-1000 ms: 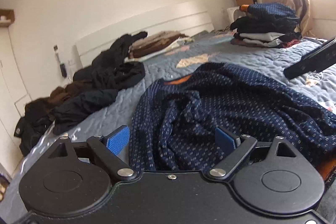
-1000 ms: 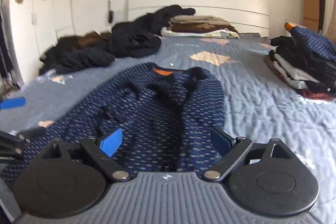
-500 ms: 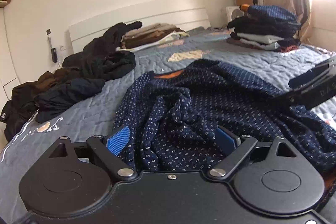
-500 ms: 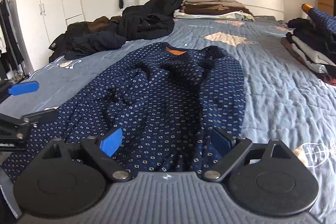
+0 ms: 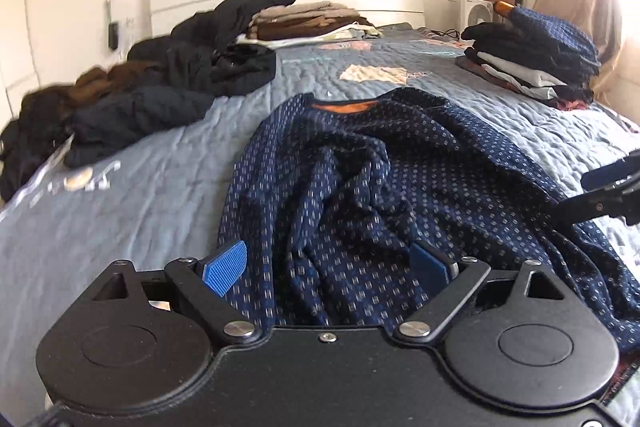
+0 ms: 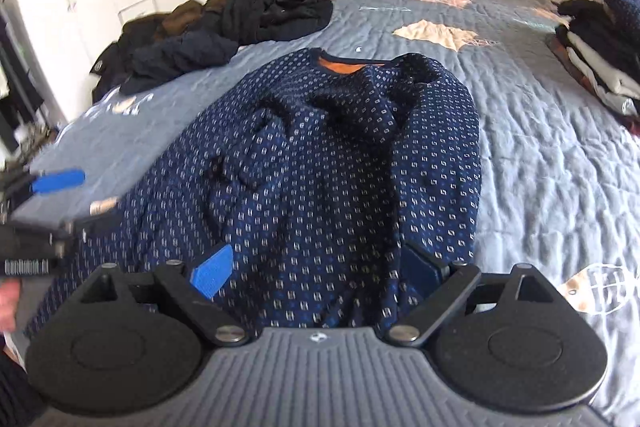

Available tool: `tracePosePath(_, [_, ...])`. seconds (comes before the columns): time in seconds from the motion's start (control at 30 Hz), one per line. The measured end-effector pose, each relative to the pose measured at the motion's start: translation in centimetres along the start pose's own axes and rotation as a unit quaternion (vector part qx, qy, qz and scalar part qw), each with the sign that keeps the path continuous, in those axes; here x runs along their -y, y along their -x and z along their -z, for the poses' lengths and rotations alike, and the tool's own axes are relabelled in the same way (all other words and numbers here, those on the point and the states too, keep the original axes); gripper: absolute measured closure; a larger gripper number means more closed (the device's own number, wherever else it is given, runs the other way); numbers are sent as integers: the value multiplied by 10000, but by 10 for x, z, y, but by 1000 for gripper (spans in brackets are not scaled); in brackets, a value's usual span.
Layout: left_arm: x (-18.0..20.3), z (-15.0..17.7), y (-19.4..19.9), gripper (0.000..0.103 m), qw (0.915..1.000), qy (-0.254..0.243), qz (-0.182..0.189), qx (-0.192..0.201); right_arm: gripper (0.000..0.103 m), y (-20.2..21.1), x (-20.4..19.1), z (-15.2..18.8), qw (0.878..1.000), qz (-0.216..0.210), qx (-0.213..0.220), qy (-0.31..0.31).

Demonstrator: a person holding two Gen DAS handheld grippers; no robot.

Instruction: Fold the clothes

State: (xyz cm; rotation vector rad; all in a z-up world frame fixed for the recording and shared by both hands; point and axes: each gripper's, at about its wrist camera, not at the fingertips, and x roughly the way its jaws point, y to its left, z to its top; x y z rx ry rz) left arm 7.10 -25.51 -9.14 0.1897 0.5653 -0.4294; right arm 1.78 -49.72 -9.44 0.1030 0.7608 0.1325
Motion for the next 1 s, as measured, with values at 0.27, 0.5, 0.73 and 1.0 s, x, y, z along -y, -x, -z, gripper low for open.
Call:
tracePosePath(0.27, [23,8,46,15,9984,-182,-256,478,12,20,-6,39,9977,373,178,545])
tracePosePath(0.5, [41,5,73,15,9990,171,113,409,12,77,-21,48,9971,306,294,632])
tracePosePath(0.73, [67,2,78,15,9983,-358,306,331,12,107,-36,51,9972,375,261,597])
tracePosePath(1.0, [63,1,66,15,9988,-218,444,-68,12,117,-56,52,9981,470,82,402])
